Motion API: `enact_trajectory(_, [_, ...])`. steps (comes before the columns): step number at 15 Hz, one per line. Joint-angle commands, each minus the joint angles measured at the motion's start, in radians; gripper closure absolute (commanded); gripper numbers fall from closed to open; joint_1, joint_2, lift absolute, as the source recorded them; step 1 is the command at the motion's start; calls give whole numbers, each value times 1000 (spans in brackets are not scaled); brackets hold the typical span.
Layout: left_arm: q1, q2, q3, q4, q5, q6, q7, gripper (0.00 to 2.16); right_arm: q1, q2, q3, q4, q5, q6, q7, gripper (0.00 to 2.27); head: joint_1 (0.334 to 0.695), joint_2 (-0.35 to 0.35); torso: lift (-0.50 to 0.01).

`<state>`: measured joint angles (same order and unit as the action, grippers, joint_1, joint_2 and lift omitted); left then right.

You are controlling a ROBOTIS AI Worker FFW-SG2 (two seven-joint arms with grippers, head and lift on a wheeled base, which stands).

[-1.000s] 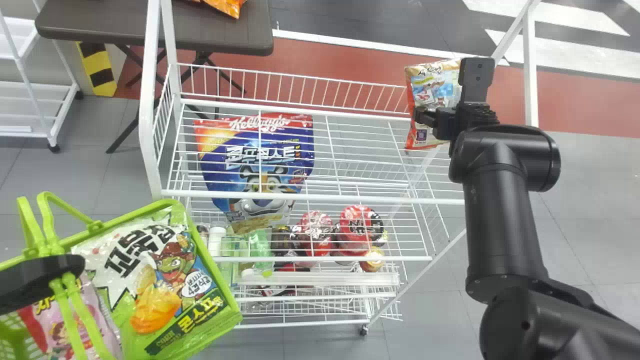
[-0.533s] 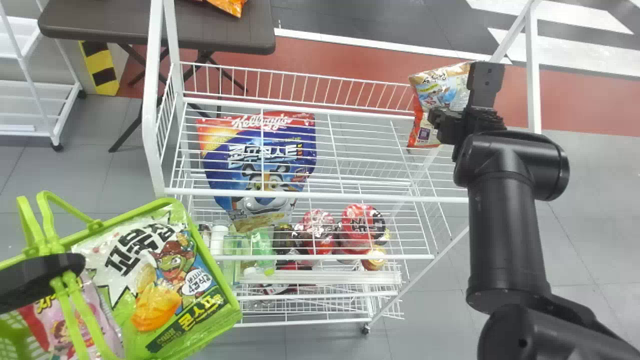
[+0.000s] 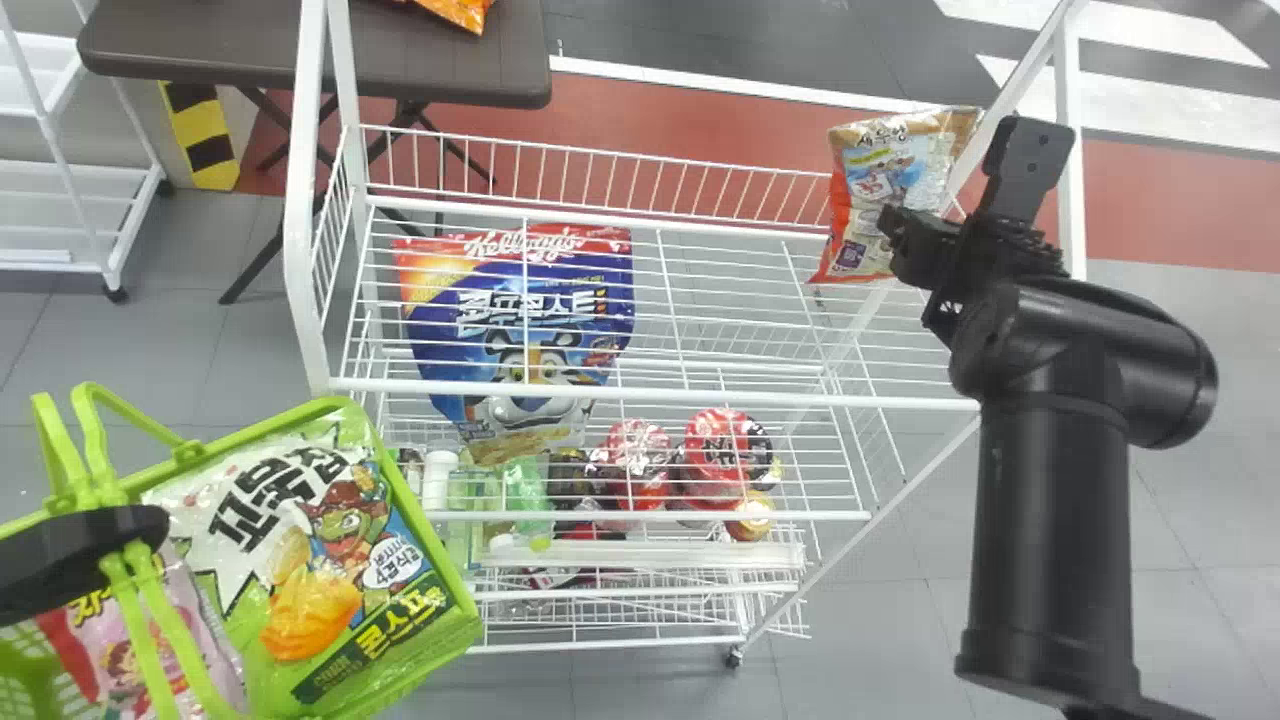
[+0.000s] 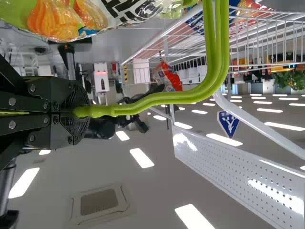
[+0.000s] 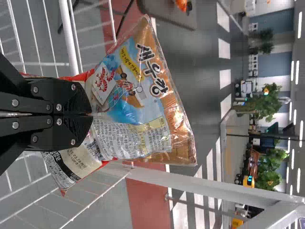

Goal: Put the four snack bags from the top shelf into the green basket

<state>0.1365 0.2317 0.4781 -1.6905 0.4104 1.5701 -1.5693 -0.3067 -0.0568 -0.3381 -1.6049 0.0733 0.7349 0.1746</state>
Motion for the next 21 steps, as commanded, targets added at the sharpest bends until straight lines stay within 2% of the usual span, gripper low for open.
enact_trajectory(1, [-2, 0, 0, 2, -1, 1, -11, 2148, 70, 8, 33, -147, -89, 77, 2, 2253, 695, -208, 0])
enact_trajectory(4, [-8, 0, -1, 8, -1, 1, -11, 2148, 167, 25, 102, -369, -204, 212, 0, 2253, 695, -170, 0])
enact_trajectory(8, [-21, -3, -1, 12, -5, 1, -11, 2148, 250, 28, 229, -598, -328, 492, -6, 2253, 695, -53, 0])
enact_trajectory(9, [-34, -6, -1, 14, -15, 1, -11, 2148, 258, 28, 263, -632, -351, 559, -7, 2253, 695, 8, 0])
enact_trajectory(10, [-51, -9, -3, 15, -22, 1, -11, 2148, 261, 32, 295, -656, -377, 611, -9, 2253, 695, 40, 0])
enact_trajectory(13, [-74, -9, -7, 15, -21, 1, -11, 2148, 271, 52, 409, -704, -438, 749, -35, 2253, 695, 124, 0])
enact_trajectory(14, [-75, -9, -9, 15, -18, 1, -11, 2148, 271, 58, 450, -707, -457, 789, -43, 2253, 695, 175, 0])
enact_trajectory(18, [-74, -8, -7, 12, -7, 1, -11, 2148, 235, 58, 596, -667, -486, 837, -69, 2253, 695, 302, 0])
enact_trajectory(21, [-69, -3, -3, 9, 13, 1, -11, 2148, 190, 58, 656, -584, -537, 837, -96, 2253, 695, 350, 0])
